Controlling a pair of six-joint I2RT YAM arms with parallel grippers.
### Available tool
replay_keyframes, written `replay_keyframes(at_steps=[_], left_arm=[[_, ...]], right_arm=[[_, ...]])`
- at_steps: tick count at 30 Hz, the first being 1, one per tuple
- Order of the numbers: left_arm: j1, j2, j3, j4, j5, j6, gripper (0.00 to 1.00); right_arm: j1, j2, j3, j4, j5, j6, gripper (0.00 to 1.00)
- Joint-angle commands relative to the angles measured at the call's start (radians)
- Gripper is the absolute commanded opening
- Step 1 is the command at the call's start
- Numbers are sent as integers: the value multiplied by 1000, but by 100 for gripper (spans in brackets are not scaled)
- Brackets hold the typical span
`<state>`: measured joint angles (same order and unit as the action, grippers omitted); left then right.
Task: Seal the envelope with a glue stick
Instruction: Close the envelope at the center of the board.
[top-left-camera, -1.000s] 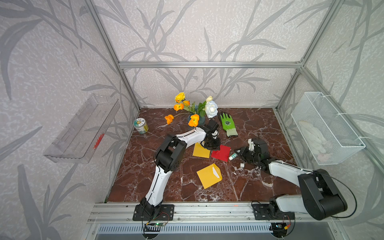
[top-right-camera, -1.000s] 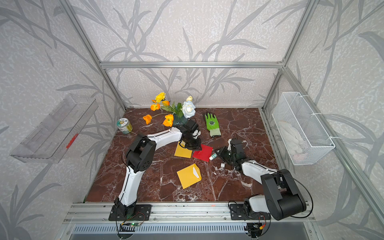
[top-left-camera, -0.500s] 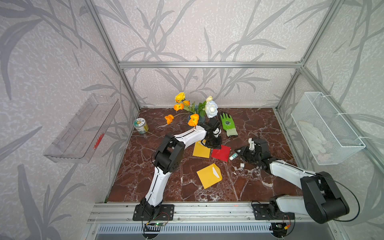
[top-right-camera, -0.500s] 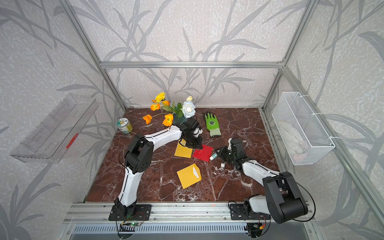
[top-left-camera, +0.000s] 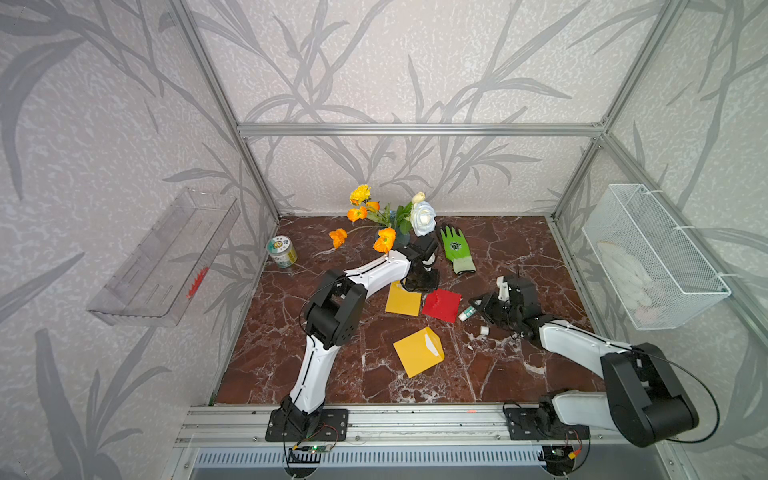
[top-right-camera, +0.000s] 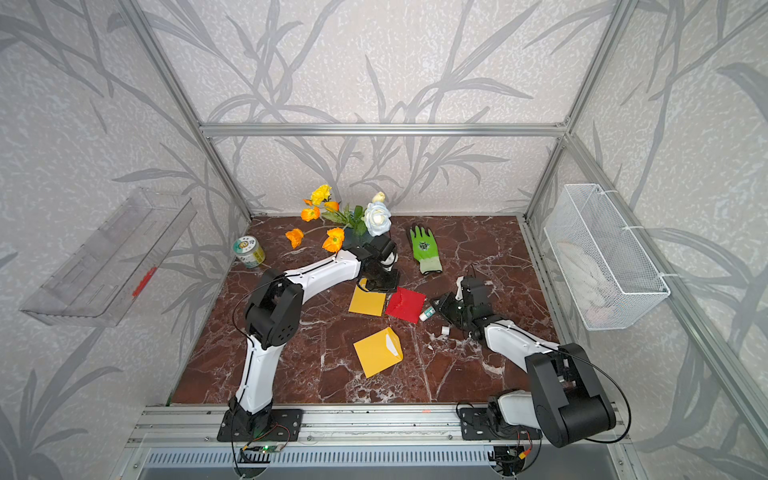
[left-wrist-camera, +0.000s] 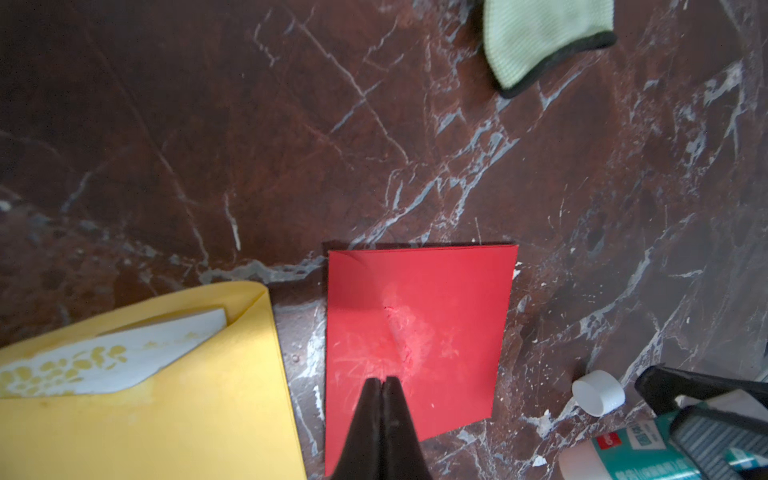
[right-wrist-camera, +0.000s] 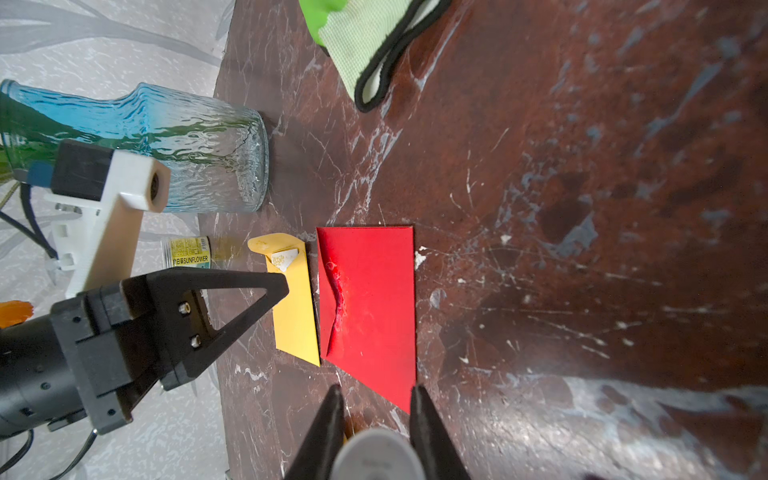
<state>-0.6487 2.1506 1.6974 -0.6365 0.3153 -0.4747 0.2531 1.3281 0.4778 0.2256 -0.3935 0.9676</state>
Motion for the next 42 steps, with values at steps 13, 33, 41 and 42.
replay_keyframes(at_steps=[13, 33, 41, 42], left_arm=[[-13, 92, 1, 38, 18, -22, 0], [-32, 73, 75, -33, 92, 6, 3], [-30, 7, 99, -50, 90, 11, 10], [-30, 3, 96, -63, 81, 16, 10]], right_arm=[[-3, 22, 12, 15, -1, -8, 0], [-3, -26, 24, -11, -13, -4, 0], [-2, -91, 25, -58, -5, -18, 0], [-2, -95, 25, -62, -5, -19, 0]])
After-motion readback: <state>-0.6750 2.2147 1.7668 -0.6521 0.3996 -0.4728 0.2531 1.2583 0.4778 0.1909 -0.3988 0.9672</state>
